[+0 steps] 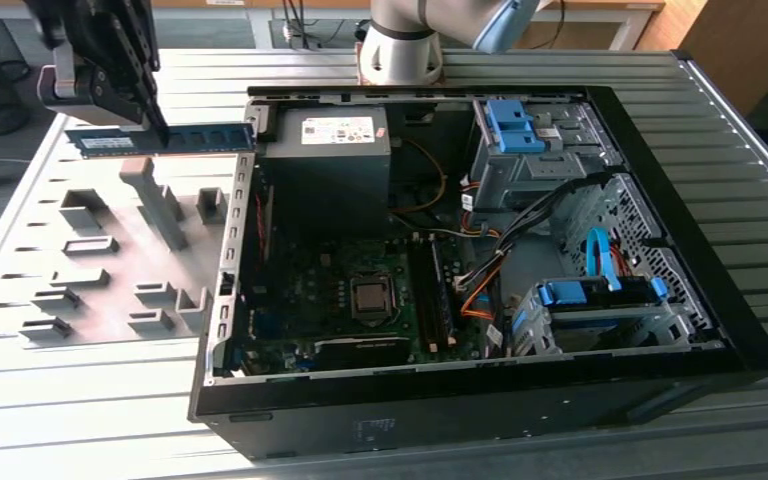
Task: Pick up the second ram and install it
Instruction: 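Pick up the second ram and move it above second insertion slot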
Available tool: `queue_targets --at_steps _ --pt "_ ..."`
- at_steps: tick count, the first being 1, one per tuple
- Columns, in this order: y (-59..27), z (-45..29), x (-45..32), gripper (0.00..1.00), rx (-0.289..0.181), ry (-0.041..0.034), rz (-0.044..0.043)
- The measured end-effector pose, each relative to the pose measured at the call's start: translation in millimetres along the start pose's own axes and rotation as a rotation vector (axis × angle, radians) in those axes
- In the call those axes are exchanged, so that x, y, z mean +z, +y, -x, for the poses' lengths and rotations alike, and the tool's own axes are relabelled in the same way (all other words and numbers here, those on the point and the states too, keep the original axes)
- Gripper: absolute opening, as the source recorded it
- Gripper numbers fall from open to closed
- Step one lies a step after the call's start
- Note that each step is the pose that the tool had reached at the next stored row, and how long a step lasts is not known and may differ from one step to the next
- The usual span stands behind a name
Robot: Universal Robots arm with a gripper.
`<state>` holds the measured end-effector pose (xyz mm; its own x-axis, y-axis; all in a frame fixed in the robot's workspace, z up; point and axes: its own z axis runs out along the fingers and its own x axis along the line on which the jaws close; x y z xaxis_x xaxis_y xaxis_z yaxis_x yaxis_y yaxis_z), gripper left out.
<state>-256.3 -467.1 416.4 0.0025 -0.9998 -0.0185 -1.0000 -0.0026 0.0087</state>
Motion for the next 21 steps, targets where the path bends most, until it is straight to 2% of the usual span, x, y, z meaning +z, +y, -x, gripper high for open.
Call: queue_targets --at_steps 21 --pt "-11.0 0.0 -0.1 0.14 0.0 0.0 0.0"
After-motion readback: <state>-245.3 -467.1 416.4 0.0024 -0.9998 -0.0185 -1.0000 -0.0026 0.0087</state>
